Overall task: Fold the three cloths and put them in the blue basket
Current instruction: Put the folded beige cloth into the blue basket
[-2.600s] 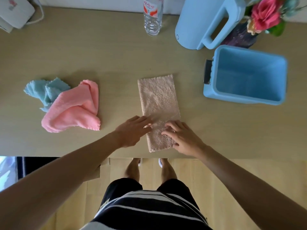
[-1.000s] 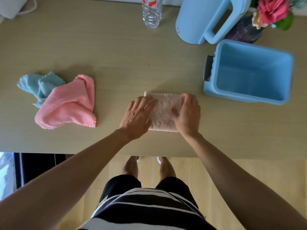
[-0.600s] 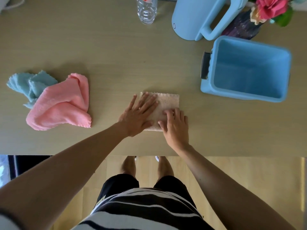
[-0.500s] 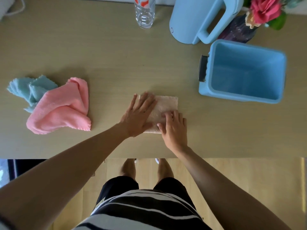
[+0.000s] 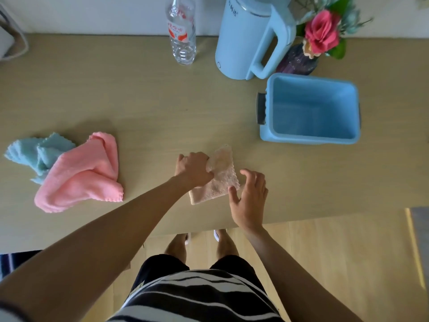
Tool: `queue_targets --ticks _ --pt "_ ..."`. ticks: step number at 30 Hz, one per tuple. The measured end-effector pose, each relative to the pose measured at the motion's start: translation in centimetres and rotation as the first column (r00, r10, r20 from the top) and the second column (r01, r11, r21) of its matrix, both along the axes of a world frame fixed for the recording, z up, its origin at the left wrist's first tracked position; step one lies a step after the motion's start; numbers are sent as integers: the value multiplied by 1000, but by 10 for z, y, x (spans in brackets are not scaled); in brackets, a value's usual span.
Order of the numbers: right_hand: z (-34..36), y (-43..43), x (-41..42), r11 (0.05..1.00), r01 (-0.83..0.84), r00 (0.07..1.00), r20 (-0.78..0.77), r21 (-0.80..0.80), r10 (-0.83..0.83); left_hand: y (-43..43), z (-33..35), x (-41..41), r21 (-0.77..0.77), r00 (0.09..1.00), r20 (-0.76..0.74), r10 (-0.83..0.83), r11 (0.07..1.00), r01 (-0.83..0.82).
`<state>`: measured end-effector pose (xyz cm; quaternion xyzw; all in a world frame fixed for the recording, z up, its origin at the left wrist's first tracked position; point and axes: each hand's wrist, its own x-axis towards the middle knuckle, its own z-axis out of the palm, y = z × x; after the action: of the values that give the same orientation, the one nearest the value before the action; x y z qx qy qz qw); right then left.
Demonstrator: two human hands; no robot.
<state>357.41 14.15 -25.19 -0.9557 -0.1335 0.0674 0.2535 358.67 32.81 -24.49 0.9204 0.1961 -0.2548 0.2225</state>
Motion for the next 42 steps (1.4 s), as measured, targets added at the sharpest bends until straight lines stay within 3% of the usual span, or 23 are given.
queue_targets --ticks 3,6,9,11,13,17,20,23,26,28,33,42 --pt "12 -4 0 975 43 997 -74 219 -28 7 30 -3 -358 965 -26 260 899 -252" --pt "36 -3 7 904 167 961 -268 393 -61 13 69 -10 -648 904 -68 422 670 -362" --pt "73 -2 22 707 428 813 -581 563 -29 12 101 -12 -817 870 -68 488 473 -329" --pt "97 -7 37 573 520 757 -652 633 34 6 118 -6 -877 859 -49 509 390 -281" --pt "120 -16 52 479 526 776 -627 703 67 -4 134 4 -902 860 -6 511 368 -225" --pt "157 -44 91 475 429 859 -509 768 48 -26 159 34 -919 823 98 560 367 -141" --pt "177 -76 137 621 236 941 -336 747 47 -48 171 70 -894 752 177 635 423 -146" --pt "186 -99 189 856 -10 985 -141 517 97 -71 170 107 -841 733 296 612 531 -104" --pt "183 -113 234 951 -130 978 -122 279 170 -90 156 143 -656 778 450 439 753 -46" --pt "176 -116 258 983 -139 975 -160 119 157 -103 144 165 -557 825 446 347 829 -47" --pt "142 -118 296 961 -225 943 -284 -161 173 -124 107 198 -405 928 320 193 913 -50" --pt "93 -103 313 841 -401 902 -320 -364 291 -139 56 225 -234 975 209 81 972 -31"
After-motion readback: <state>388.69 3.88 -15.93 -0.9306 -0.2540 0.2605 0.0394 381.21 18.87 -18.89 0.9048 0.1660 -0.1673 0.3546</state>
